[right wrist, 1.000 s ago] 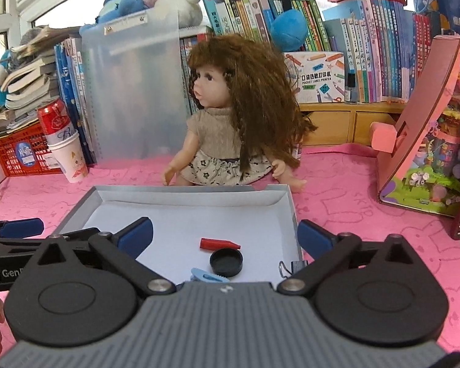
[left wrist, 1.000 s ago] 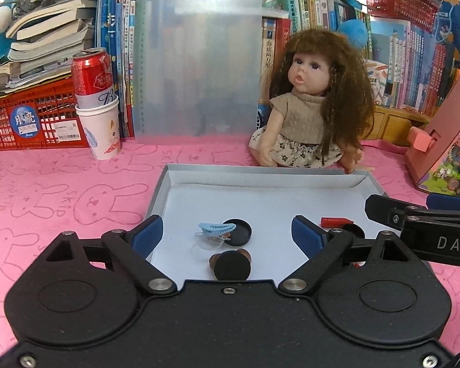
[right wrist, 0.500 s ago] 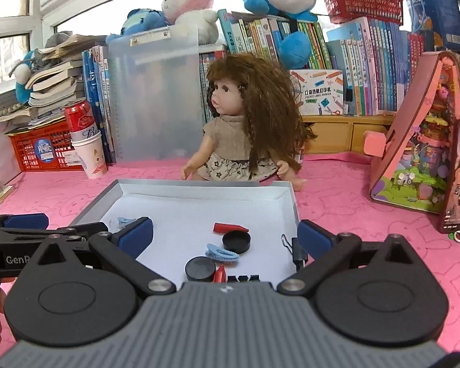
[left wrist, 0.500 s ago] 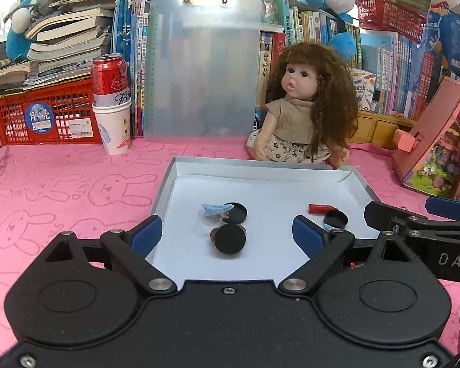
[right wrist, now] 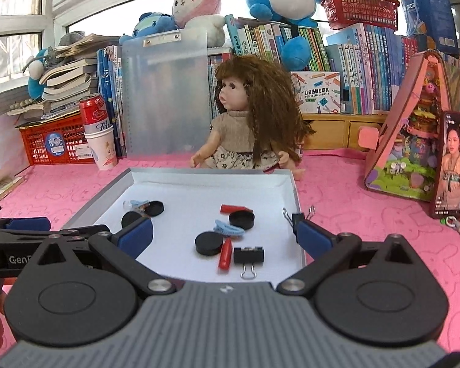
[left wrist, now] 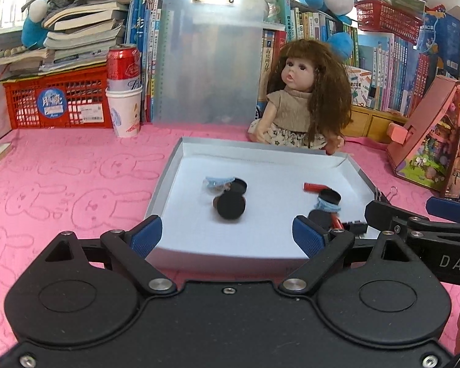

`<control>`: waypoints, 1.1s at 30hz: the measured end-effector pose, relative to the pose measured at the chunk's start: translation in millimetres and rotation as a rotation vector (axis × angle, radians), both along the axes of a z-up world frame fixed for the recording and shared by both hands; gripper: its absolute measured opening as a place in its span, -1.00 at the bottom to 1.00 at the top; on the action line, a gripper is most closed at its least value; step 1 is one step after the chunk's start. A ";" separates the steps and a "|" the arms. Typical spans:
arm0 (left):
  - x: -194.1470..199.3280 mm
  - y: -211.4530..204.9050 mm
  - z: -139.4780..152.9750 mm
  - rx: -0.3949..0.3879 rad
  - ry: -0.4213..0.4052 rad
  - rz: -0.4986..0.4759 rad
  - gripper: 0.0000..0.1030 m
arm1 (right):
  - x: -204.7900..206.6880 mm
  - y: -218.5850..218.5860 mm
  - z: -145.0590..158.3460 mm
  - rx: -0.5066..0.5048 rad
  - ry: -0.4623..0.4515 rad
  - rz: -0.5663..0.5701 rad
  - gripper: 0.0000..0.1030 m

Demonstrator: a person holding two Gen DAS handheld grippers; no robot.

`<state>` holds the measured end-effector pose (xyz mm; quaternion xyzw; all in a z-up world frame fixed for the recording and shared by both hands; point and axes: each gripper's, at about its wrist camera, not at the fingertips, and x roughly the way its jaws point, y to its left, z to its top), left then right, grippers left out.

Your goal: Organize rigid objects

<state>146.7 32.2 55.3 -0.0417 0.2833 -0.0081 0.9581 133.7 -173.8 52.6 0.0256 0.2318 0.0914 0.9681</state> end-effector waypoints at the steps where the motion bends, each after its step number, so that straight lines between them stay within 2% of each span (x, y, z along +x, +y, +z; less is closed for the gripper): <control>1: -2.8 -0.2 -2.4 0.000 0.002 0.001 0.77 | -2.3 -0.2 -2.3 0.001 0.003 -0.001 1.00; 8: -15.1 -4.3 -25.9 0.054 0.007 0.012 0.78 | -13.1 -2.7 -22.8 0.005 0.040 -0.003 1.00; 17: -12.4 -1.9 -53.3 0.056 0.091 0.022 0.78 | -9.4 -9.5 -52.4 -0.049 0.135 -0.040 1.00; 24: -11.3 -0.7 -55.3 0.049 0.103 0.018 0.89 | 1.8 -8.4 -60.5 -0.068 0.217 -0.057 1.00; 29: -9.4 -1.4 -55.6 0.048 0.110 0.012 0.98 | 2.5 0.2 -61.9 -0.124 0.222 -0.058 1.00; 33: -8.9 -2.2 -56.3 0.055 0.114 0.012 0.99 | 2.9 -0.9 -61.6 -0.119 0.224 -0.057 1.00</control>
